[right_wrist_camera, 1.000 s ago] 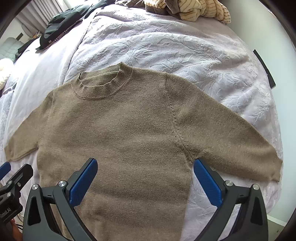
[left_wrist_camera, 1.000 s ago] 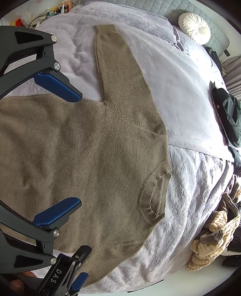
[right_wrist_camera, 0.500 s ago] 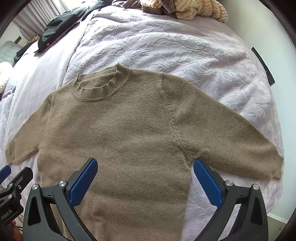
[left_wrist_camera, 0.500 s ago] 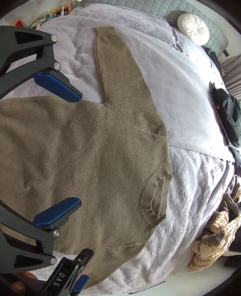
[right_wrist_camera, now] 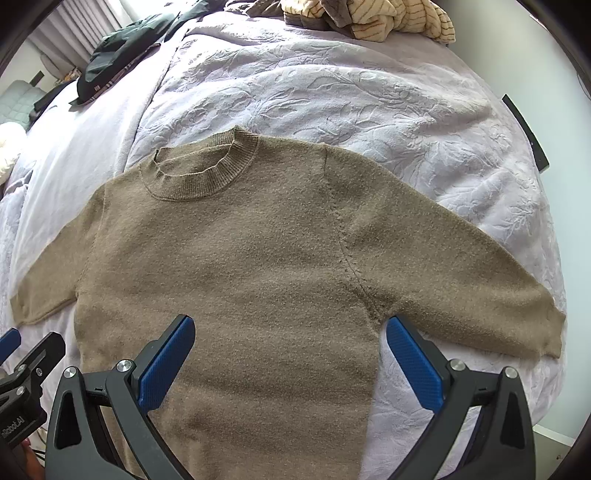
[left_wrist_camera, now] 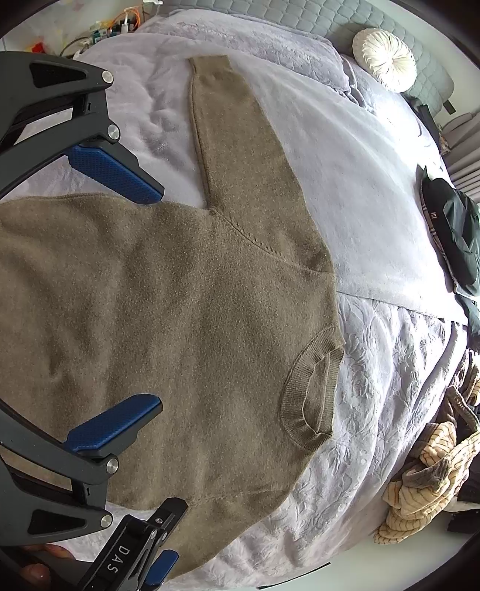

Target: Fold small clothes

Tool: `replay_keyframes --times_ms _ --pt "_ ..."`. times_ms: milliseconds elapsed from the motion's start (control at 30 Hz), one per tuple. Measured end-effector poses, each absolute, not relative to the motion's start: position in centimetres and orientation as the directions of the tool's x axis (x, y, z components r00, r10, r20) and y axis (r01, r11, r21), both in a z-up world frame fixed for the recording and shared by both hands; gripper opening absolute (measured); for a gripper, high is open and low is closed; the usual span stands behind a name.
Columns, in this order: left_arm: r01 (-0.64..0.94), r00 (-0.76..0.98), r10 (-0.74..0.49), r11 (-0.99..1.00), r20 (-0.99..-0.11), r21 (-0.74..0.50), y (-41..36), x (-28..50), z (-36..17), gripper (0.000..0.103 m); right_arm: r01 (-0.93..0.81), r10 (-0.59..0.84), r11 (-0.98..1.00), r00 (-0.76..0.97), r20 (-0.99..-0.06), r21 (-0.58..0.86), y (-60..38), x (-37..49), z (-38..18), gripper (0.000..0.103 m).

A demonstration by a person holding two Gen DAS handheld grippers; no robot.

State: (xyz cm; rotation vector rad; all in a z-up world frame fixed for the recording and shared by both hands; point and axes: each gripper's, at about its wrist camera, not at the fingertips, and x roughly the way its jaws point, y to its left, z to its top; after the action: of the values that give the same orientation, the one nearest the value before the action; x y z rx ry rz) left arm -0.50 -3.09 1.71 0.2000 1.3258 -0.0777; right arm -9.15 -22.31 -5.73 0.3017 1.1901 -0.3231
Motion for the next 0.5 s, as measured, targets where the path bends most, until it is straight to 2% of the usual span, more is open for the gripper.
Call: replay_keyframes --times_ms 500 --pt "0.175 0.241 0.064 0.979 -0.968 0.109 -3.13 -0.61 1.51 0.103 0.408 -0.089 0.911 0.328 -0.940 0.057 -22.32 -9.29 -6.05 0.103"
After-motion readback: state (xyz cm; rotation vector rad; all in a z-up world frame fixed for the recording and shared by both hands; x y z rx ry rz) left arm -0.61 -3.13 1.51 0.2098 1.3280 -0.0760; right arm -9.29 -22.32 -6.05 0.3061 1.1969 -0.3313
